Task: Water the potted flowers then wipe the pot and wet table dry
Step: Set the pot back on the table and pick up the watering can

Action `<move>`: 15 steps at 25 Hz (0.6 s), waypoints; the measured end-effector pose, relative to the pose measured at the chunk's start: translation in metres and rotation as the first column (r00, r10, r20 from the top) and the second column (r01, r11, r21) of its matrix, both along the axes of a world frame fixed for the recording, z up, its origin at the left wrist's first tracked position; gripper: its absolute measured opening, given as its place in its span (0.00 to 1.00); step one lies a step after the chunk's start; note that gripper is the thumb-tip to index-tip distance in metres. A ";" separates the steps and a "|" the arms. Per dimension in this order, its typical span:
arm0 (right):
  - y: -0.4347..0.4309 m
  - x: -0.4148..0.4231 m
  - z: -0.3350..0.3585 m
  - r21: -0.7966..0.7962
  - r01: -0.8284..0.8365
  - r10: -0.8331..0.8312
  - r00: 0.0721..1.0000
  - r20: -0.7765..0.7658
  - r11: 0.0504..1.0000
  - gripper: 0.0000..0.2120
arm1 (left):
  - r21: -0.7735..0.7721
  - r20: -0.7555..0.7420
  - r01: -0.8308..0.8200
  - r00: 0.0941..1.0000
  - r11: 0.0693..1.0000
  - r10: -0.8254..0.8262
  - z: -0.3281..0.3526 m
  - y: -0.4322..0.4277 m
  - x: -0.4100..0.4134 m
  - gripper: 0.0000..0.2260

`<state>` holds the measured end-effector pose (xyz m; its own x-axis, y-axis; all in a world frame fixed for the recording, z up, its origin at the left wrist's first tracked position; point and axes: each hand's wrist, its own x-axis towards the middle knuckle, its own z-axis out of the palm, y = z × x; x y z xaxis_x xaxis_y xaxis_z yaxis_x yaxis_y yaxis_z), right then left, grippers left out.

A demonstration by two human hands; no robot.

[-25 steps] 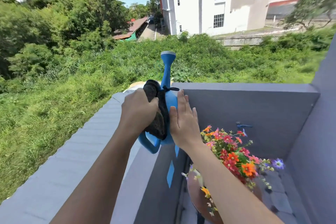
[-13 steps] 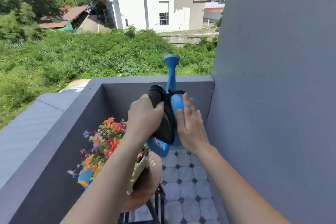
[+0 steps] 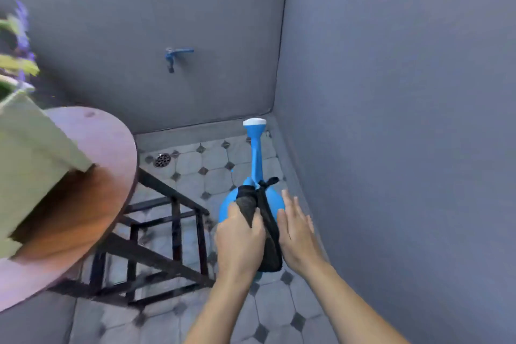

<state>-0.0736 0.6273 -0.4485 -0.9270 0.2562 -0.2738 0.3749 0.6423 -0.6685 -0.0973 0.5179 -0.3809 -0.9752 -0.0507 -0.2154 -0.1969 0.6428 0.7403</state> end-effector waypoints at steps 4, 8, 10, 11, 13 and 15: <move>0.007 0.009 -0.154 -0.075 -0.020 0.032 0.985 0.171 0.997 0.24 | 0.003 0.100 -0.030 0.995 1.000 0.030 -0.156 0.003 0.011 0.08; 0.012 0.012 -0.268 -0.178 0.020 0.025 0.969 0.245 0.984 0.25 | -0.016 0.117 -0.050 0.992 0.999 0.051 -0.274 0.010 0.017 0.07; 0.014 0.009 -0.311 -0.174 0.023 0.025 0.963 0.268 0.985 0.25 | -0.038 0.121 -0.053 0.991 0.998 0.057 -0.322 0.016 0.015 0.09; 0.014 0.009 -0.329 -0.160 0.019 0.027 0.960 0.278 0.987 0.26 | -0.042 0.128 -0.049 0.990 0.998 0.054 -0.342 0.019 0.015 0.10; 0.019 0.006 -0.357 -0.154 0.016 0.029 0.958 0.286 0.988 0.26 | -0.039 0.119 -0.034 0.992 0.999 0.038 -0.373 0.023 0.012 0.10; 0.012 0.001 -0.392 -0.147 0.003 0.040 0.957 0.288 0.989 0.26 | -0.033 0.122 -0.029 0.992 0.999 0.033 -0.413 0.018 0.007 0.11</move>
